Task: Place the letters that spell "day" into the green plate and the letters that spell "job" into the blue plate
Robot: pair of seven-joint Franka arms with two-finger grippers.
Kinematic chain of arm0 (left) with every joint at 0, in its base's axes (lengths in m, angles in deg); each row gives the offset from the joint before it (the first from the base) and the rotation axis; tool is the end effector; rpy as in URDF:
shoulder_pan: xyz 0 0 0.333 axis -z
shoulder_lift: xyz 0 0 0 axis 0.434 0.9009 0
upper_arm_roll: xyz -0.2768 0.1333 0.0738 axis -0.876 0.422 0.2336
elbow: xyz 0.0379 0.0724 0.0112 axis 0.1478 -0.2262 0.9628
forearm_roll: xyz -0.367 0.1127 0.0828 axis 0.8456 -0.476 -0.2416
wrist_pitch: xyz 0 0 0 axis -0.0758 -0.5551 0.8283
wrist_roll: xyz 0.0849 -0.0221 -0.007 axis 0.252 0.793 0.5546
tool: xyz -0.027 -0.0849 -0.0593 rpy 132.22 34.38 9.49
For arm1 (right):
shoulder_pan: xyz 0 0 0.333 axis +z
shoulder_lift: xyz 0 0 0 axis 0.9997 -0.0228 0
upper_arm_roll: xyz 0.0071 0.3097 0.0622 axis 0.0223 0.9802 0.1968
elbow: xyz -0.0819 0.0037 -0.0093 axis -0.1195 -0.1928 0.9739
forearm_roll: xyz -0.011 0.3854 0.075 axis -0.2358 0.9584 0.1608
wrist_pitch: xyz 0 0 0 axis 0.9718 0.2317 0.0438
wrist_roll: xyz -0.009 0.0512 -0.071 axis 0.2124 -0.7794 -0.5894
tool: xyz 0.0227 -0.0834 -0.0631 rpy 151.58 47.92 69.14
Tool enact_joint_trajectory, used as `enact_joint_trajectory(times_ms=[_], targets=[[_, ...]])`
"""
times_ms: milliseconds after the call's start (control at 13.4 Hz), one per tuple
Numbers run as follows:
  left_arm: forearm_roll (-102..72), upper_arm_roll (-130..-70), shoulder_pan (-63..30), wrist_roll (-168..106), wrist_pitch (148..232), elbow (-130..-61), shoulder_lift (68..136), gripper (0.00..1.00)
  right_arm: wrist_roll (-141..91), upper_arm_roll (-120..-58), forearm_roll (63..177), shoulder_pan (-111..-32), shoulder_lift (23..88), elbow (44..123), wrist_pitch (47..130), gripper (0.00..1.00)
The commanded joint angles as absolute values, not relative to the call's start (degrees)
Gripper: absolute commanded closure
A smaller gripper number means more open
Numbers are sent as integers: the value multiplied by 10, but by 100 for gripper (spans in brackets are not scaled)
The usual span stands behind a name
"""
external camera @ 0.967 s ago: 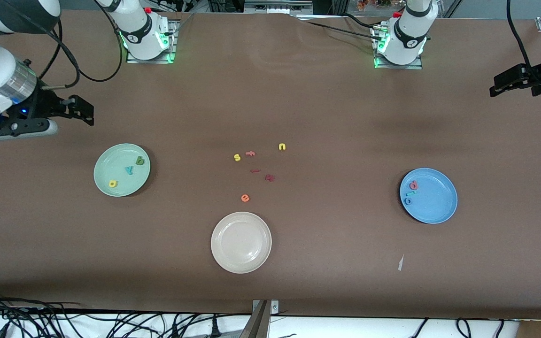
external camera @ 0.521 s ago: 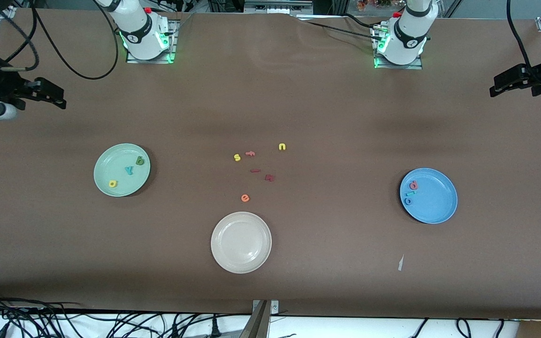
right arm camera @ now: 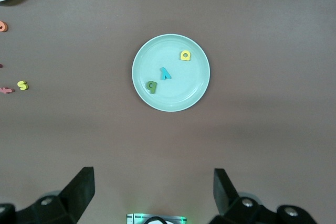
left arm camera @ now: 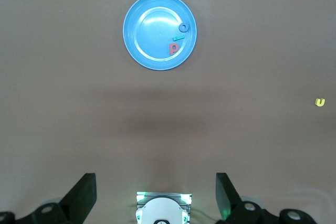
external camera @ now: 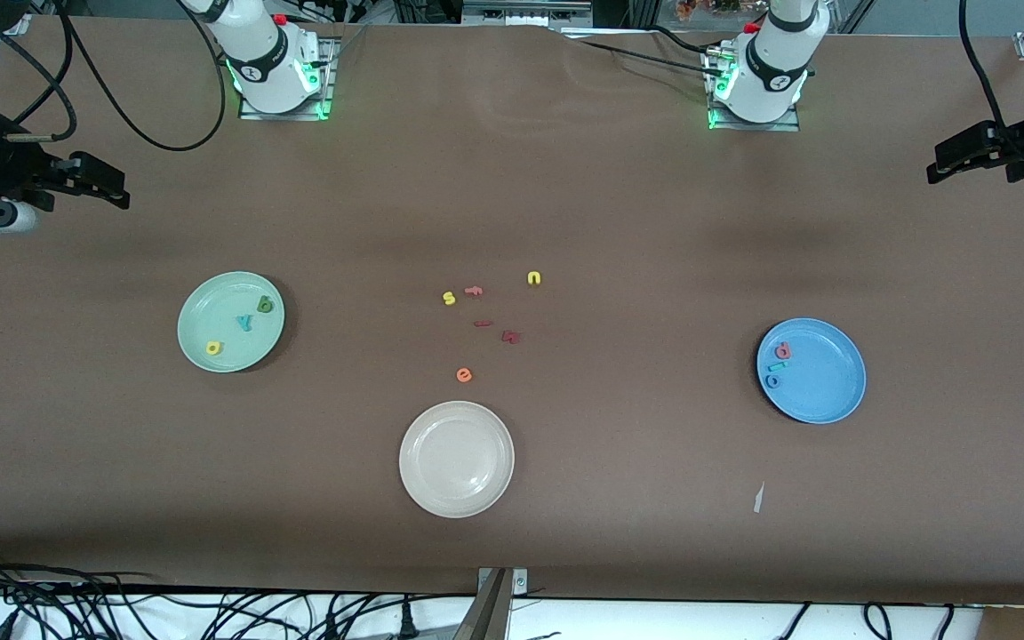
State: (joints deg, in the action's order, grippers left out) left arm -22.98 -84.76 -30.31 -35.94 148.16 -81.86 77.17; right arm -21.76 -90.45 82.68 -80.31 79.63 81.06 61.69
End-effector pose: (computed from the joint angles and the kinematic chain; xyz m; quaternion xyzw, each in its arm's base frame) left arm 0.5303 0.0140 0.6348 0.9953 0.0251 -0.0924 0.0114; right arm 0.5421 0.0111 0.5819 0.9980 0.0258 -0.0570 0.0034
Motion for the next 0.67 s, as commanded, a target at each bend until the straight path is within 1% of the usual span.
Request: enact_joint_trajectory(times_ms=[0,595], targets=[[-226,-850,-307,-363,1474,-803,779,0,-223,-903,829,-803,794,801,607,0],[-226,-849,-307,-363,1474,-803,779,0,-223,-906,826,-804,788,802,609,0]])
